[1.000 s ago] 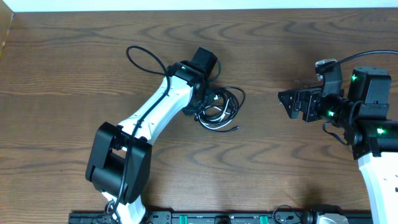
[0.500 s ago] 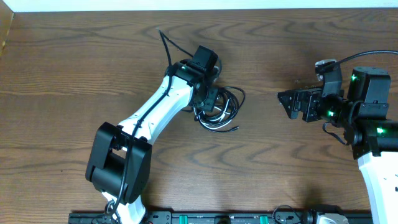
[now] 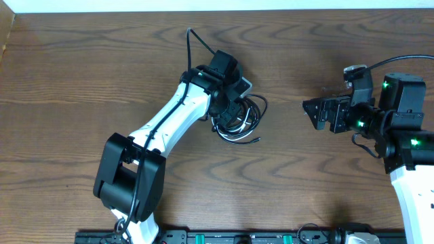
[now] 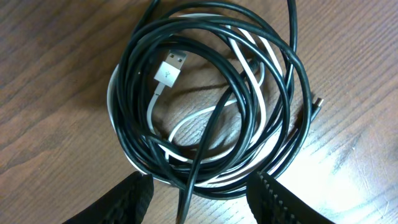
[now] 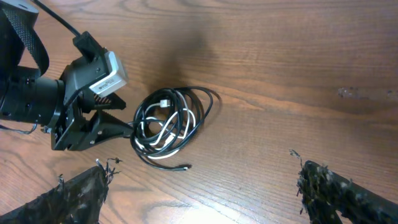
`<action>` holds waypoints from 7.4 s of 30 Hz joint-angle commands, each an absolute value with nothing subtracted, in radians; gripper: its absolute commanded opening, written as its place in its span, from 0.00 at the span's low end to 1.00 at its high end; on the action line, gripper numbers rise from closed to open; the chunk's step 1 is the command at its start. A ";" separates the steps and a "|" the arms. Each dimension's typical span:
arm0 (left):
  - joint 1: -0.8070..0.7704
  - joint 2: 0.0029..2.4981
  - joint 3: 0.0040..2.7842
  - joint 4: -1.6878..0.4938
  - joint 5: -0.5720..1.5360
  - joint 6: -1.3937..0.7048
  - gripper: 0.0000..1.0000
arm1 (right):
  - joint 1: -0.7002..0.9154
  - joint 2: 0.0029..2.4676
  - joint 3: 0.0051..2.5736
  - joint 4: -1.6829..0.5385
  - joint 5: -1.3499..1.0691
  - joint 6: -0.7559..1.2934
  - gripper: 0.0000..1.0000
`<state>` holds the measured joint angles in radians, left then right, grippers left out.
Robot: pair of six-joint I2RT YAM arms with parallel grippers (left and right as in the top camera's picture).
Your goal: Untangle cables
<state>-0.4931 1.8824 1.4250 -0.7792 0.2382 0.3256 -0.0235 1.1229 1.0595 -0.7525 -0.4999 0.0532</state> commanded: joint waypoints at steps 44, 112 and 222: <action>-0.493 1.447 1.440 -0.661 0.252 0.112 0.08 | -0.017 1.196 1.078 -0.736 -0.509 0.067 0.99; -0.492 1.424 1.435 -0.601 0.329 -0.324 0.08 | 0.342 1.446 1.079 -0.408 -0.755 -0.012 0.60; -0.457 1.570 1.204 -0.894 -0.215 -0.686 0.34 | 0.054 1.229 1.142 -0.741 -0.436 0.141 0.43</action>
<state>-0.4652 1.5719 1.2053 -0.9012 -0.1265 -0.6182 0.0490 1.2285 1.1194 -0.7376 -0.4267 0.1516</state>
